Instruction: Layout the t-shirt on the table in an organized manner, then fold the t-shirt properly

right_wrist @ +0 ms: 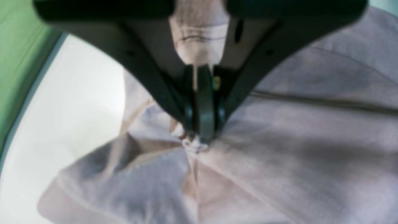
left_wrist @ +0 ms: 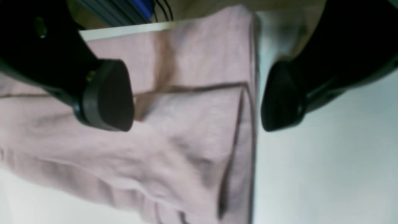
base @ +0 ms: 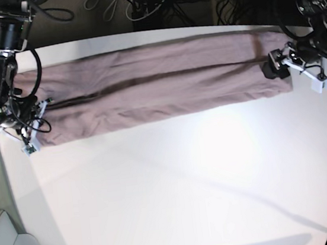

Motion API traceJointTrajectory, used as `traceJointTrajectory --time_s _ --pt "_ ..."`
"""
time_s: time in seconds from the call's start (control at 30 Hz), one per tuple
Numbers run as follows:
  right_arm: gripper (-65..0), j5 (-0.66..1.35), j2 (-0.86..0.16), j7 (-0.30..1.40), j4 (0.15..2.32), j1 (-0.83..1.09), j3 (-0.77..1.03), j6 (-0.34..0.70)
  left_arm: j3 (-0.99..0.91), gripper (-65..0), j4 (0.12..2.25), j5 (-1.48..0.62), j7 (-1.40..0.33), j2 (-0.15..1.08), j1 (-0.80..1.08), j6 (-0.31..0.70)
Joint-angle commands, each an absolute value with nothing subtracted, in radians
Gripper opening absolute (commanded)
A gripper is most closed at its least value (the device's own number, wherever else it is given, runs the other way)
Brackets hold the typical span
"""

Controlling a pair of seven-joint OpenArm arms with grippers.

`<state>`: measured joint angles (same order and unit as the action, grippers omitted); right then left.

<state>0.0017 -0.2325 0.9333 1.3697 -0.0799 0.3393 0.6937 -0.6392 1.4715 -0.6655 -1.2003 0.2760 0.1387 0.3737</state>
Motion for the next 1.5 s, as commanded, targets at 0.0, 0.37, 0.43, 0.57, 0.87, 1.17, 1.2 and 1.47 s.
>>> traceJointTrajectory --time_s 0.0,0.37,0.43,0.57,0.87,1.17,1.2,1.47 --pt "-63.9 -0.021 -0.22 0.998 1.348 -0.065 0.334 0.698 -0.644 -1.4 1.483 -0.676 -1.196 0.278 0.136 0.372" --pt "-63.9 -0.021 -0.22 0.998 1.348 -0.065 0.334 0.698 -0.644 -1.6 1.483 -0.573 -1.201 0.222 0.128 0.381" --pt "-63.9 -0.021 -0.222 0.998 1.348 -0.065 0.334 0.698 -0.644 -3.9 1.483 -0.572 -1.201 0.222 0.128 0.381" --pt "-63.9 -0.021 -0.222 0.998 1.348 -0.065 0.334 0.698 -0.644 -23.9 1.483 -0.575 -1.201 0.222 0.128 0.381" --pt "-63.9 -0.021 -0.22 0.998 1.348 -0.064 0.334 0.698 -0.644 -59.0 1.483 -0.575 -1.201 0.222 0.128 0.381" --pt "-63.9 -0.021 -0.22 0.998 1.348 -0.064 0.335 0.698 -0.59 -65.0 1.497 -0.578 -1.201 0.222 0.124 0.38" --pt "-63.9 -0.021 -0.22 0.998 1.348 -0.064 0.335 0.698 -0.588 -64.6 1.5 -0.578 -1.201 0.222 0.116 0.38" --pt "-64.0 -0.021 -0.22 0.998 1.348 -0.062 0.335 0.698 -0.544 -65.0 1.649 -0.567 -1.201 0.223 0.104 0.372"
